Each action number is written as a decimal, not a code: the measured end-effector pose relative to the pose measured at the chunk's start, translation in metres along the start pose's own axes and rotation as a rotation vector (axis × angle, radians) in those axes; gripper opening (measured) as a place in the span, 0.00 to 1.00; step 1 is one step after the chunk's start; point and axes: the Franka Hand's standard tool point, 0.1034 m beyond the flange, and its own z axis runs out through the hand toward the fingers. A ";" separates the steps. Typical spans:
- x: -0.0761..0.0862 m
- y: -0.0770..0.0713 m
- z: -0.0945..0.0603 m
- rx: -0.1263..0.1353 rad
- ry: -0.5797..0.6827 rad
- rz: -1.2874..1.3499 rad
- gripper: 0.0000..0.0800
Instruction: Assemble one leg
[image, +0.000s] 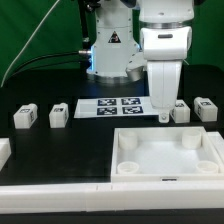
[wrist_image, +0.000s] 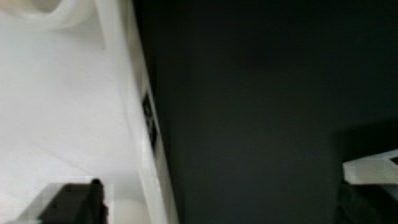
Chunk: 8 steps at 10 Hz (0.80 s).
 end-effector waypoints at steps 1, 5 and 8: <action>0.000 0.000 0.000 0.001 0.001 0.064 0.81; -0.009 -0.004 0.005 0.003 0.006 0.487 0.81; 0.013 -0.026 0.006 0.014 0.019 0.956 0.81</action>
Offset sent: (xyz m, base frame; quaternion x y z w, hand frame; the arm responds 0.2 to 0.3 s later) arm 0.0002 -0.0254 -0.0047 -0.0201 0.0055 0.2915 0.9563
